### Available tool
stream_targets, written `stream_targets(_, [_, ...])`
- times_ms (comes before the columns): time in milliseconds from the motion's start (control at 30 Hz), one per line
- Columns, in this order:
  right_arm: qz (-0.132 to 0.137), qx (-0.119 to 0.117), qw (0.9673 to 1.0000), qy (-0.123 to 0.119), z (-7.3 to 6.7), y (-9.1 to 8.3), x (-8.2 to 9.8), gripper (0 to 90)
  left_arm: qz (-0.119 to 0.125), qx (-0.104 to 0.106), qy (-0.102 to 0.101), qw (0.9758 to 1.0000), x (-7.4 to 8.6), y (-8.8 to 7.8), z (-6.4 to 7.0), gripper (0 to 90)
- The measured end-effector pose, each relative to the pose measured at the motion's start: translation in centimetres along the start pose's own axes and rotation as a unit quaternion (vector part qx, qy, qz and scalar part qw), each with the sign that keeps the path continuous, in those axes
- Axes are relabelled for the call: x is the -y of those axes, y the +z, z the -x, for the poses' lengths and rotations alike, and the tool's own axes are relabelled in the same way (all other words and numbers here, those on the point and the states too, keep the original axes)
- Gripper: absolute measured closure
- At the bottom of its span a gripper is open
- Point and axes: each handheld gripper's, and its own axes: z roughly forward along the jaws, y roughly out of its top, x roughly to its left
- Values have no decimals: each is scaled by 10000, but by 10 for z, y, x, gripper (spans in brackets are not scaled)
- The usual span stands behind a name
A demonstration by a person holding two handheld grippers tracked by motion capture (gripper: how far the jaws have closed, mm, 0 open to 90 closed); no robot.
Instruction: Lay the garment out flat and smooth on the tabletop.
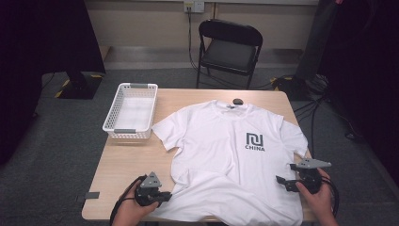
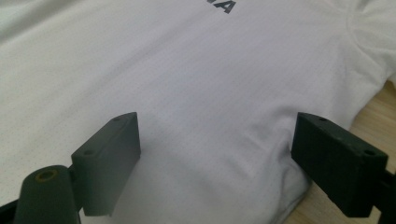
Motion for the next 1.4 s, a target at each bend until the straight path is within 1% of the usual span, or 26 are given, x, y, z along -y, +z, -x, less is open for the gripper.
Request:
stream_targets(200, [-1, 0, 10000, -1, 0, 0, 0, 145, -32, 104, -72, 9999, 9, -5, 6, 870])
stream_targets(467, [1, 0, 10000, -3, 0, 0, 0, 145, -59, 224, -76, 9997, 17, -9, 12, 870])
stream_targets(533, [0, 1, 10000, -3, 0, 0, 0, 145, -12, 207, -82, 9998, 17, -10, 11, 867])
stream_targets(567, [0, 0, 10000, 0, 0, 0, 0, 145, 24, 197, -89, 9998, 17, -10, 11, 860])
stream_targets(600, [0, 0, 10000, 0, 0, 0, 0, 145, 24, 197, -89, 9998, 17, -10, 11, 833])
stream_targets(633, [1, 1, 10000, -3, 0, 0, 0, 145, 70, 167, -88, 9998, 16, -10, 10, 833])
stream_targets(667, [0, 1, 10000, -3, 0, 0, 0, 145, 175, 103, -102, 9997, 15, -10, 9, 775])
stream_targets(700, [1, 1, 10000, -5, 0, 0, 0, 145, 299, 48, -110, 9995, 14, -10, 7, 698])
stream_targets(767, [0, 0, 10000, -3, 0, 0, 0, 145, 375, 23, -189, 9991, 9, -10, 6, 647])
stream_targets(833, [0, 0, 10000, 0, 0, 0, 0, 145, 508, -96, -239, 9984, 3, -7, 6, 540])
stream_targets(900, [1, 1, 10000, -4, 0, 0, 0, 145, 549, -158, -284, 9980, -4, -1, 7, 517])
stream_targets(933, [0, 0, 10000, -3, 0, 0, 0, 145, 555, -173, -263, 9980, -7, 2, 8, 494])
stream_targets(967, [1, 1, 10000, -4, 0, 0, 0, 145, 524, -192, -284, 9980, -10, 6, 9, 497])
stream_targets(1000, [-1, 0, 10000, 0, 0, 0, 0, 145, 472, -257, -233, 9983, -12, 9, 9, 497])
stream_targets(1067, [0, 1, 10000, -4, 0, 0, 0, 145, 417, -369, -211, 9982, -15, 13, 11, 513])
stream_targets(1100, [0, 1, 10000, -4, 0, 0, 0, 145, 417, -369, -211, 9982, -15, 13, 11, 539])
stream_targets(1167, [0, 0, 10000, 0, 0, 0, 0, 145, 304, -416, -174, 9985, -16, 17, 12, 554])
stream_targets(1233, [0, 0, 10000, 1, 0, 0, 0, 145, 217, -446, -109, 9987, -17, 18, 14, 612])
stream_targets(1267, [-1, -1, 10000, 0, 0, 0, 0, 145, 199, -440, -106, 9988, -17, 18, 14, 619])
stream_targets(1300, [1, 0, 10000, -3, 0, 0, 0, 145, 158, -419, -76, 9990, -16, 19, 15, 664])
stream_targets(1400, [0, -1, 10000, 1, 0, 0, 0, 145, 82, -417, -59, 9991, -16, 19, 16, 740])
